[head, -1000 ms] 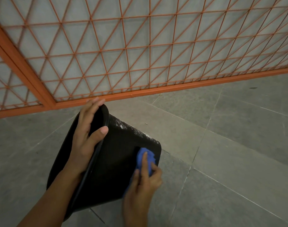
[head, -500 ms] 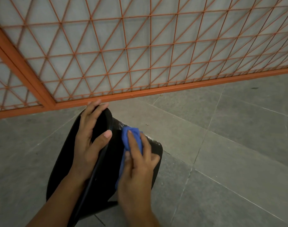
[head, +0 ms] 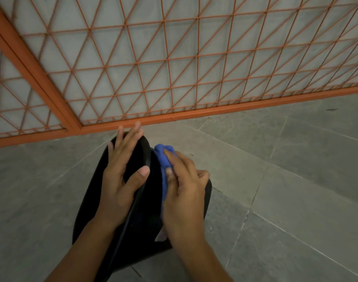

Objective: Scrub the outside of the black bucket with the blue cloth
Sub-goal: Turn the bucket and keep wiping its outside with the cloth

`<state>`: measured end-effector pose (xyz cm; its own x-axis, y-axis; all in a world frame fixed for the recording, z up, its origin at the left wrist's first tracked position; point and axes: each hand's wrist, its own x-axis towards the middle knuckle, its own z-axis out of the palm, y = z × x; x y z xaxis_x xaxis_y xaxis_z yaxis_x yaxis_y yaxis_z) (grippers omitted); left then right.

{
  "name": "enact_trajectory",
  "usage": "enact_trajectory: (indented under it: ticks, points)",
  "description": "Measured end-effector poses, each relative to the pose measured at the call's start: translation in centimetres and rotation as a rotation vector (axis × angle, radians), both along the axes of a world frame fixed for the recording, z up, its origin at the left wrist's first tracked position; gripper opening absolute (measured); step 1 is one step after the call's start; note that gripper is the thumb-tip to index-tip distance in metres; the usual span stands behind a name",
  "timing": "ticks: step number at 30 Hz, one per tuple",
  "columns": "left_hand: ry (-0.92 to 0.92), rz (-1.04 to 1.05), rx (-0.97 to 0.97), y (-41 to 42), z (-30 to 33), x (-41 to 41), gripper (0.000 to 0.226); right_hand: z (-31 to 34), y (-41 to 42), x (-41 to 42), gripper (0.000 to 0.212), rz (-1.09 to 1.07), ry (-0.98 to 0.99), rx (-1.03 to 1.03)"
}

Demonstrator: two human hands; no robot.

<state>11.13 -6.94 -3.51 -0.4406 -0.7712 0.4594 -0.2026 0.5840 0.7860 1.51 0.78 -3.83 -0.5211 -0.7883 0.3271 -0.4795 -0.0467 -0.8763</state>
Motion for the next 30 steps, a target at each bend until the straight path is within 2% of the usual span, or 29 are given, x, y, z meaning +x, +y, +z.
enact_trajectory:
  ticks: [3, 6, 9, 14, 18, 20, 22, 25, 27, 30]
  points:
    - [-0.073, -0.057, -0.095, 0.3, 0.2, 0.1, 0.062, -0.1, 1.5, 1.5, 0.036, -0.083, 0.017, -0.083]
    - [-0.077, -0.089, -0.091, 0.4, 0.3, 0.6, 0.066, 0.0, 1.7, 2.2, 0.033, -0.081, 0.031, -0.138]
    - [-0.063, -0.075, -0.102, 0.5, 0.5, 0.8, 0.071, 0.2, 0.6, 0.9, 0.036, 0.012, -0.004, -0.046]
    - [-0.059, -0.086, -0.17, 0.8, 0.2, 0.7, 0.073, 0.1, 1.9, 2.5, 0.038, -0.145, 0.057, -0.113]
    - [-0.052, -0.038, -0.175, 0.4, 0.2, 1.1, 0.075, -0.1, 0.8, 1.1, 0.038, -0.016, -0.025, -0.004]
    - [-0.048, -0.036, -0.179, 0.2, 0.3, 1.1, 0.075, -0.5, 1.2, 0.7, 0.042, -0.034, -0.076, 0.012]
    - [-0.045, -0.05, -0.177, -0.1, 0.2, 1.1, 0.075, -0.6, 1.9, 2.0, 0.046, -0.085, -0.046, -0.019]
    - [-0.053, -0.058, -0.174, -0.4, 0.0, 1.1, 0.076, -0.1, 1.7, 2.9, 0.043, -0.048, -0.015, -0.076]
    - [-0.076, -0.06, -0.169, -0.4, 0.0, 1.1, 0.076, 0.3, 0.6, 1.6, 0.038, 0.011, -0.037, -0.022]
    - [-0.108, -0.09, -0.206, -0.1, 0.2, 1.0, 0.073, -0.2, 0.6, 0.4, 0.041, -0.036, -0.071, -0.002]
